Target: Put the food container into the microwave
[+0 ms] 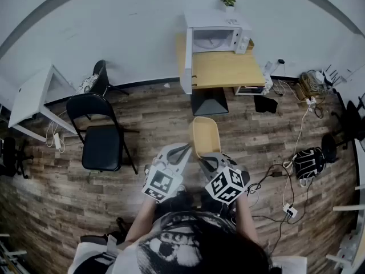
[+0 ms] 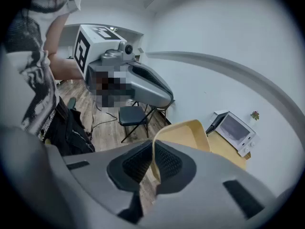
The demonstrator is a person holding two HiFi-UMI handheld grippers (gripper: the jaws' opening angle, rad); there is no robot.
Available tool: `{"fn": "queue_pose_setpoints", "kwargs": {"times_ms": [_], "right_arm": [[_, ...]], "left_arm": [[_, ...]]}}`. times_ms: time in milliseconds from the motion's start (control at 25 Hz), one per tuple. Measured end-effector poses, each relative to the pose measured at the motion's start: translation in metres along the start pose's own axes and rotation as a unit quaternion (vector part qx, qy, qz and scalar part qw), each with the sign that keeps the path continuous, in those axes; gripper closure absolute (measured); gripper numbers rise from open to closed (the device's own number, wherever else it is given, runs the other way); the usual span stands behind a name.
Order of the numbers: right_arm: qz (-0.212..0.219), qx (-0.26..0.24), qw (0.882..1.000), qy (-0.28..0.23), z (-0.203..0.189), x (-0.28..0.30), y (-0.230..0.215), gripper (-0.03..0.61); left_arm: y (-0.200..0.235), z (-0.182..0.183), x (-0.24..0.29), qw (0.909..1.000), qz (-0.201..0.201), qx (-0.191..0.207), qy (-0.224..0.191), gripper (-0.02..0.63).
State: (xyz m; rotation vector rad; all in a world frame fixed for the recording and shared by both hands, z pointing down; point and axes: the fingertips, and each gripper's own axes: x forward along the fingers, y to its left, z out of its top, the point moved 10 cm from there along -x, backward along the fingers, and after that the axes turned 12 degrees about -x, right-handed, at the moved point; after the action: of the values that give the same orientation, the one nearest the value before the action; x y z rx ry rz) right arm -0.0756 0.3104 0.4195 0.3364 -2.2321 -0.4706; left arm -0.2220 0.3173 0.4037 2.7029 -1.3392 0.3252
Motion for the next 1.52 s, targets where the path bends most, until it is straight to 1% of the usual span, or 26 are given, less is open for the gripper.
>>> {"fn": "queue_pose_setpoints", "kwargs": {"times_ms": [200, 360, 600, 920, 1240, 1360, 1520], "right_arm": [[-0.001, -0.001, 1.000, 0.003, -0.001, 0.003, -0.006, 0.555], [-0.015, 0.010, 1.000, 0.000, -0.007, 0.001, -0.014, 0.557], [-0.015, 0.013, 1.000, -0.005, -0.027, -0.004, -0.035, 0.555], [-0.006, 0.003, 1.000, -0.006, -0.079, -0.022, -0.076, 0.555], [0.004, -0.015, 1.000, -0.012, -0.143, -0.040, -0.119, 0.557], [0.009, -0.014, 1.000, -0.019, -0.160, -0.044, -0.128, 0.557], [0.009, -0.005, 1.000, -0.026, -0.175, -0.047, -0.139, 0.557]], "left_arm": [[0.003, 0.000, 0.003, 1.0000, -0.001, 0.000, -0.001, 0.606], [0.003, 0.003, 0.009, 1.0000, 0.001, 0.001, 0.001, 0.606], [0.002, 0.009, 0.033, 1.0000, 0.007, -0.002, 0.002, 0.606], [-0.019, 0.025, 0.099, 0.9999, 0.014, -0.004, -0.001, 0.606], [-0.054, 0.038, 0.165, 0.9994, 0.035, -0.001, -0.006, 0.606], [-0.063, 0.037, 0.180, 0.9991, 0.043, -0.006, 0.003, 0.606], [-0.067, 0.043, 0.194, 0.9988, 0.044, 0.000, 0.020, 0.606]]}}
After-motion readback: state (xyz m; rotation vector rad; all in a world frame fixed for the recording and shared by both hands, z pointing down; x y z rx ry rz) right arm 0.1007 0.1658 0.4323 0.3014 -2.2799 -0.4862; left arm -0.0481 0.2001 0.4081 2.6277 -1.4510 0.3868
